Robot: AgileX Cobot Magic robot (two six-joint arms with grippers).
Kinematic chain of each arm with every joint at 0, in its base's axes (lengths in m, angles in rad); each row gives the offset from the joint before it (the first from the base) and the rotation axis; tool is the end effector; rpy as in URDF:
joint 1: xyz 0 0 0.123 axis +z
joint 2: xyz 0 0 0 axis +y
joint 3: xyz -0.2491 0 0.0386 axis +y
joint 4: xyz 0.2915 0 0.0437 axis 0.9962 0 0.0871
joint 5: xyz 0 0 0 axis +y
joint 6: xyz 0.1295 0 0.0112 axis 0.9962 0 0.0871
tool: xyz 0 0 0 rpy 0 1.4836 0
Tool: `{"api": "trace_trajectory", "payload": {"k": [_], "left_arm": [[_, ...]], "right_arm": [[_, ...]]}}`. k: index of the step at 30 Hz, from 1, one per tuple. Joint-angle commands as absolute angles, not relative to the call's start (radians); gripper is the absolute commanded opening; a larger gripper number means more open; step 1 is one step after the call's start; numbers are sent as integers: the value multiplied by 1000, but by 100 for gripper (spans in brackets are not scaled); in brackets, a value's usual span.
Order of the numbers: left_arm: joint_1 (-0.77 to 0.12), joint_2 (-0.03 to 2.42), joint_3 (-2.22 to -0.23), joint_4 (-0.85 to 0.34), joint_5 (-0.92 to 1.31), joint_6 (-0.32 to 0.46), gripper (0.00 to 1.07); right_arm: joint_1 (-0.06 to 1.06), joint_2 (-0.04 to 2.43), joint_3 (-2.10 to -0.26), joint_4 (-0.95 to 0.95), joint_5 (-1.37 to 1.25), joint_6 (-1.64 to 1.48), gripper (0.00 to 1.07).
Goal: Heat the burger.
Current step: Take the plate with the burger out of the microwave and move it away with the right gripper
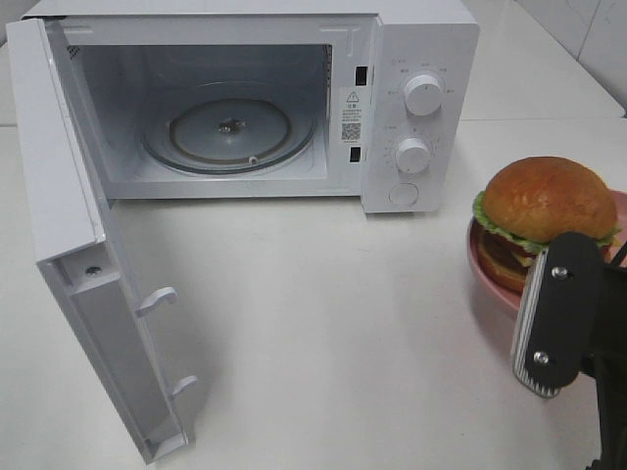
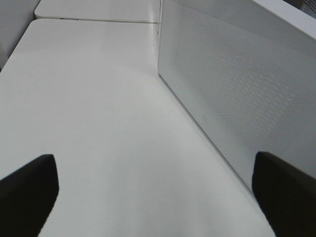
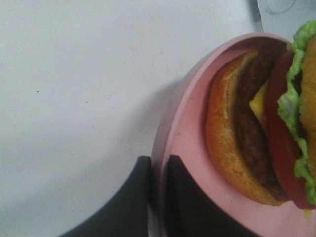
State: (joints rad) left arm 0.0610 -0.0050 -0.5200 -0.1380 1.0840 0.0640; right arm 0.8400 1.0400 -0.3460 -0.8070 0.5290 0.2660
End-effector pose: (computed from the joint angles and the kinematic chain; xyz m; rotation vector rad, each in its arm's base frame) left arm 0.0969 -0.0099 0.2860 0.0134 2.0359 -0.0865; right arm 0.1858 0.1362 0.1032 -1.4023 2.0606 -0.3241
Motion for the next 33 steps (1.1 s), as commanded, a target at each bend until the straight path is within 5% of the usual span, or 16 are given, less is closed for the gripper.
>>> {"api": "trace_trajectory", "payload": {"k": [1,18,33], "left_arm": [[63,-22,-519,-142,1073,58,100],[63,-22,-519,-142,1073,58,100],[63,-22,-519,-142,1073,58,100]], "right_arm": [[840,1026,-366,-917,577,446,0],[840,1035,-365,-1030,803,861,0],[840,1332,-365,-1120,794,1257,0]]}}
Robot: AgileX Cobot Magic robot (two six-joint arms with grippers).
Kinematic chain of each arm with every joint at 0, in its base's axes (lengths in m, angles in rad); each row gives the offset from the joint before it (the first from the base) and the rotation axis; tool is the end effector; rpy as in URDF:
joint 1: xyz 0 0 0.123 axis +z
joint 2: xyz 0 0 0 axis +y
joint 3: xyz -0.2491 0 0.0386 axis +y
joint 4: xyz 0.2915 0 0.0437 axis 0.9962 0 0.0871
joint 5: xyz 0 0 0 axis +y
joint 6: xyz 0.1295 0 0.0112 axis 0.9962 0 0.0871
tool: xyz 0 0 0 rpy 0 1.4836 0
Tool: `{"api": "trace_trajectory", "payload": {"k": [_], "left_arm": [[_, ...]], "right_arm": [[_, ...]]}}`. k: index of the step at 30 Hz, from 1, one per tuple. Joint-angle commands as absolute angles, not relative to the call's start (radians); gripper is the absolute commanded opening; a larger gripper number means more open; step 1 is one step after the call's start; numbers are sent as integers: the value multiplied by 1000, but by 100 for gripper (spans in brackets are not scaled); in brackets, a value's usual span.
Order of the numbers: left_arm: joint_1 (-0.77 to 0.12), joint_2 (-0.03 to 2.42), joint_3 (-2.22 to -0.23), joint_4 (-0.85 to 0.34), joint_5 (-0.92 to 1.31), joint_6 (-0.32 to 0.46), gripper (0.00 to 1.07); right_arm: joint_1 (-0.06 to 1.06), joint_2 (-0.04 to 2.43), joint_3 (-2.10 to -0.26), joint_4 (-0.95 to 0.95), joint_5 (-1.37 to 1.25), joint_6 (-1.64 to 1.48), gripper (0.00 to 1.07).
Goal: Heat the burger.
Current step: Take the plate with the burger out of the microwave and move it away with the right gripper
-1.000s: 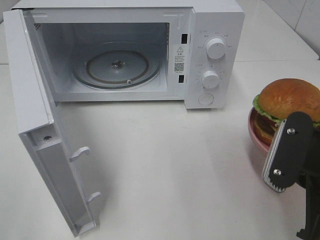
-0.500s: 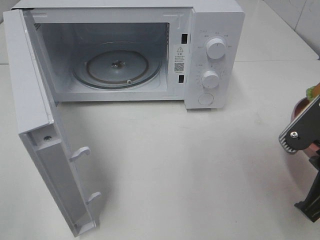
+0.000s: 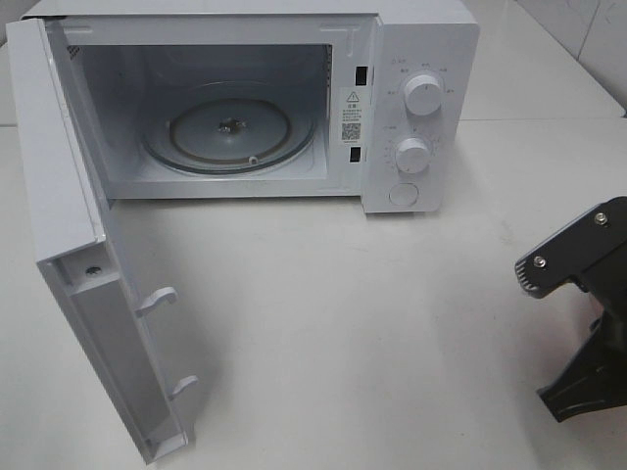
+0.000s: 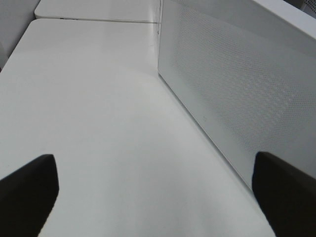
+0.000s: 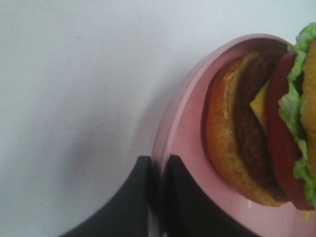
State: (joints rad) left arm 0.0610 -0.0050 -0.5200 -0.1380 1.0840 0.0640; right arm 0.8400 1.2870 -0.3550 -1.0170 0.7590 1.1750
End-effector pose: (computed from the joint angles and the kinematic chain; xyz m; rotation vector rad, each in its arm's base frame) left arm 0.0969 -0.0099 0.2860 0.0134 2.0359 -0.0865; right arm 0.1926 0.1007 0.0633 -0.5606 2.4810 -0.5064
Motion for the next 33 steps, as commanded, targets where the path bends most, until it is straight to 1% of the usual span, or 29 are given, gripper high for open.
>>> {"api": "trace_trajectory", "payload": {"k": [1,7,8,9,11,12,13,15,23,27,30,31,33], "left_arm": [[63,-22,-519,-142,1073,58,100],[63,-22,-519,-142,1073,58,100],[63,-22,-519,-142,1073,58,100],[63,-22,-519,-142,1073,58,100],[63,-22,-519,-142,1073,58,100],[63,-22,-519,-142,1073,58,100],[63,-22,-519,-142,1073,58,100],[63,-22,-519,-142,1073,58,100],[63,-22,-519,-142,1073,58,100],[63,-22,-519,-142,1073,58,100],[63,-22,-519,-142,1073,58,100],[63,-22,-519,-142,1073,58,100],[63,-22,-519,-142,1073,58,100]], "right_arm": [[840,1375,-365,-1146,794,1303,0],[840,1446,-365,-1200,780,1372,0],[831,1480,-365,-1219,771,1402,0],[798,1514,-365,-1233,749,1440,0],[785,1532,-365,-1241,740,1456,0],[753,1563,-365,-1270,717,1490,0],[753,1563,-365,-1270,717,1490,0],[716,1609,-365,-1316,700,1522,1],[635,1704,-365,-1401,692,1661,3],[618,1731,-365,-1434,669,1684,5],[618,1735,-365,-1435,640,1687,8],[618,1735,-365,-1432,632,1687,11],[618,1735,-365,-1431,628,1687,13]]}}
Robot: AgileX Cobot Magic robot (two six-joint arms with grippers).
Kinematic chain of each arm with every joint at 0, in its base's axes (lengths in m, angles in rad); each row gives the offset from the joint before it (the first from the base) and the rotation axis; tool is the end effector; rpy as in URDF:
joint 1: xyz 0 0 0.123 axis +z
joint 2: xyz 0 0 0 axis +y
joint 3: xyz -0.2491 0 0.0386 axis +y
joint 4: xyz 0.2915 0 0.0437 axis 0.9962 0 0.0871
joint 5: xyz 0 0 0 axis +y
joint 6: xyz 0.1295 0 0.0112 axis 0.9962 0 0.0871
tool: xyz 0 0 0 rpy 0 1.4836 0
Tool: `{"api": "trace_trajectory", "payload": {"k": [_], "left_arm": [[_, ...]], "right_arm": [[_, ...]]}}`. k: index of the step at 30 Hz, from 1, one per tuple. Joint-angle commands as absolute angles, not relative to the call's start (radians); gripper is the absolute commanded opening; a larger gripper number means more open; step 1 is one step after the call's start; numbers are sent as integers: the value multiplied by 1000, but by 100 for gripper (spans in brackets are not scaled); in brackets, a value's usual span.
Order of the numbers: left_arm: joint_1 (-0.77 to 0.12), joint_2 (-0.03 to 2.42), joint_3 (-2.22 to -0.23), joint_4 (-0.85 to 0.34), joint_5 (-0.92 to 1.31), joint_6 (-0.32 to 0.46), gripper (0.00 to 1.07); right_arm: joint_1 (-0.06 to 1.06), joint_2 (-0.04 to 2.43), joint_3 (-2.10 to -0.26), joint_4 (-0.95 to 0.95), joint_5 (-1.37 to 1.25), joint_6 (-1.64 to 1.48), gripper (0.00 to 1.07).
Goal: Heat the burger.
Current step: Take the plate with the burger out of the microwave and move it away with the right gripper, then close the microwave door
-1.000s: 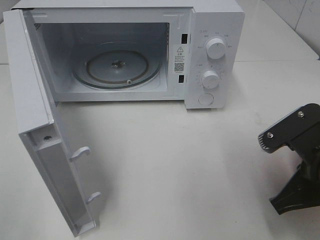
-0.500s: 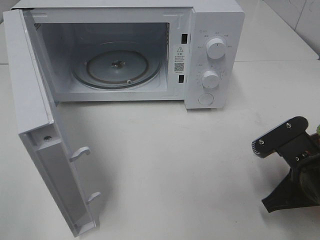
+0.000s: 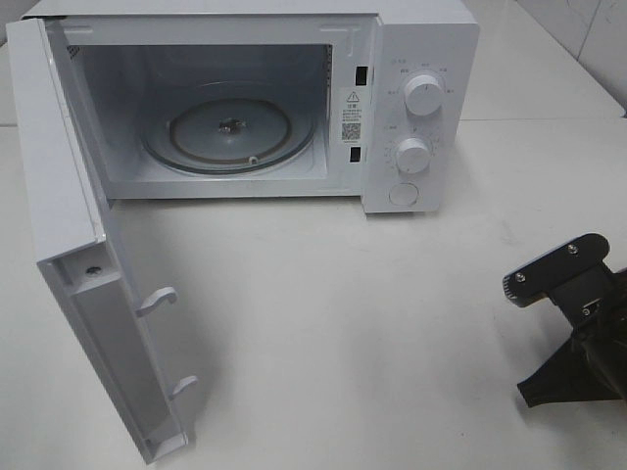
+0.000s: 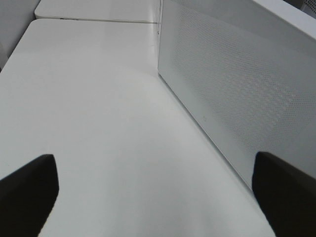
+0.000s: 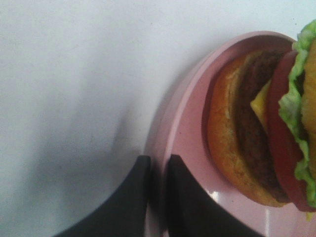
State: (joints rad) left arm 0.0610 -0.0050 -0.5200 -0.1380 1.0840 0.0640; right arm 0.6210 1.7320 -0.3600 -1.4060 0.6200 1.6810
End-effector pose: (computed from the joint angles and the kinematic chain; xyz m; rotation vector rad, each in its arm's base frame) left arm 0.0969 -0.0099 0.2860 0.0134 2.0359 -0.0865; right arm 0.2031 0.0536 -0.0194 -0.3377 2.6264 -0.6438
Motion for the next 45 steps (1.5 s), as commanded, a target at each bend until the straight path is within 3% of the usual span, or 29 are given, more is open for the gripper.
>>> {"api": "trace_trajectory", "payload": {"k": [1,4,6,11,22,33,37,45], "left_arm": [[63,-22,-519,-142,1073,58,100],[63,-22,-519,-142,1073,58,100],[63,-22,-519,-142,1073,58,100],[63,-22,-519,-142,1073,58,100],[63,-22,-519,-142,1073,58,100],[63,-22,-519,-142,1073,58,100],[63,-22,-519,-142,1073,58,100],[63,-22,-519,-142,1073,58,100]], "right_arm": [[620,1735,-365,-1431,617,1686,20],[621,1729,-365,-1431,609,1684,28],[621,1696,-366,-1431,587,1671,43],[621,1586,-366,-1431,580,1644,58],[621,1267,-366,-1343,332,1438,67],[621,1105,-375,-780,262,894,73],[621,1099,-464,-449,413,536,73],[621,1095,-645,-196,674,167,73]]}}
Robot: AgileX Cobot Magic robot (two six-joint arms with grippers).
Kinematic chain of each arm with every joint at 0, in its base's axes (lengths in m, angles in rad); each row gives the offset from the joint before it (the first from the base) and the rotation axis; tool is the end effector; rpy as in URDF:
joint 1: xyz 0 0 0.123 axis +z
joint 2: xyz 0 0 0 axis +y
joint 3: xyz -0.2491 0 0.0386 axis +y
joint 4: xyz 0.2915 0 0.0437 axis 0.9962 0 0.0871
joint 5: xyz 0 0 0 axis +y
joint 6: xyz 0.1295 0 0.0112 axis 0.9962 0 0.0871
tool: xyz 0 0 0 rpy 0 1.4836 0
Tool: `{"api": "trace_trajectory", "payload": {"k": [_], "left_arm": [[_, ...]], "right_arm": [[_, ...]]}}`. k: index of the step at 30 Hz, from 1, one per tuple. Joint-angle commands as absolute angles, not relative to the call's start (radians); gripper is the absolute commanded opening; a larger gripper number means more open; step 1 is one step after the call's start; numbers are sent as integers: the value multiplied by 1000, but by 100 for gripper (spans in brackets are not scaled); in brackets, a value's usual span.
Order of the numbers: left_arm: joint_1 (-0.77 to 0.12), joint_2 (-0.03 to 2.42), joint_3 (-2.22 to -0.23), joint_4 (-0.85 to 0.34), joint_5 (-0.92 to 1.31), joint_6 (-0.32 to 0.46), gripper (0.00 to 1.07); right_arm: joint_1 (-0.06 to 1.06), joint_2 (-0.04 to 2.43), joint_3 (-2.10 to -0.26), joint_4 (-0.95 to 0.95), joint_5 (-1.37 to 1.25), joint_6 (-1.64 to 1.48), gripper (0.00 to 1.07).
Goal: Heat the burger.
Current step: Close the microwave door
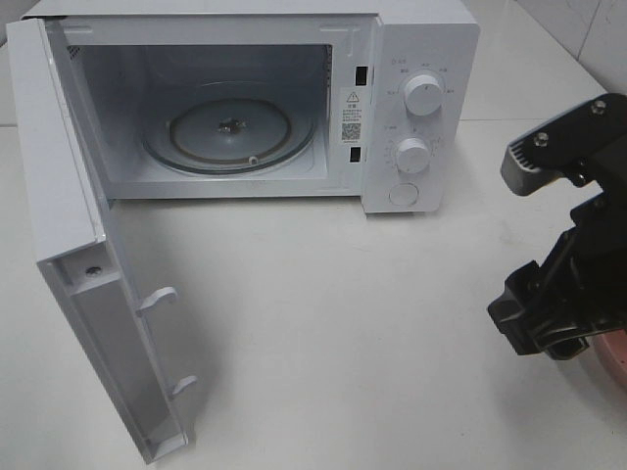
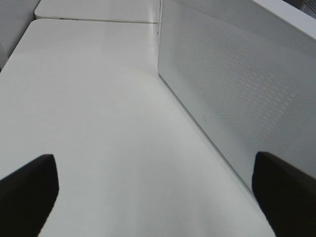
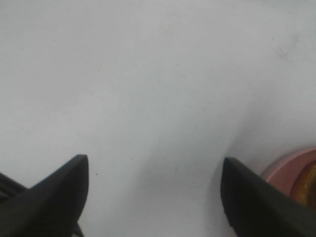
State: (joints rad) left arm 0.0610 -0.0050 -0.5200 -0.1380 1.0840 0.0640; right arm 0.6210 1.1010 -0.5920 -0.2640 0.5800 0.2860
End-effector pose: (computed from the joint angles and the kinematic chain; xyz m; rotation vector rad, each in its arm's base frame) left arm 0.0969 -0.0099 0.2860 0.0134 2.0359 -0.0865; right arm 0.2291 0.1410 0.1514 -0.6466 2.4598 0.0849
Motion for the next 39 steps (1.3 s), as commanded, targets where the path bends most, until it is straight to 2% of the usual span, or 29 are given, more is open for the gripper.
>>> {"api": "trace_trajectory", "payload": {"k": [1,3,14,26,29,32,34,36,39], "left_arm": [[63,-22,-519,-142,1073,58,100],[63,-22,-519,-142,1073,58,100],[63,-22,-519,-142,1073,58,100],[63,-22,-519,-142,1073,58,100],[63,-22,-519,-142,1073,58,100],[63,-22,-519,-142,1073,58,100],[63,-22,-519,-142,1073,58,100],[63,-22,-519,-142,1073,58,100],[63,-22,-519,-142,1073,58,100]], "right_arm": [[621,1095,-645,-196,674,167,73],[621,1095,-685,-140,772,111,73],[621,1093,-703,-84,905,98,73],[609,775,-696,-90,935,96,79],[554,719,-671,-85,937,95,79],[444,615,-620,-70,937,61,78],[421,591,-612,-64,937,50,78],[342,504,-589,-48,937,18,78],[296,440,-578,-40,937,0,77]]}}
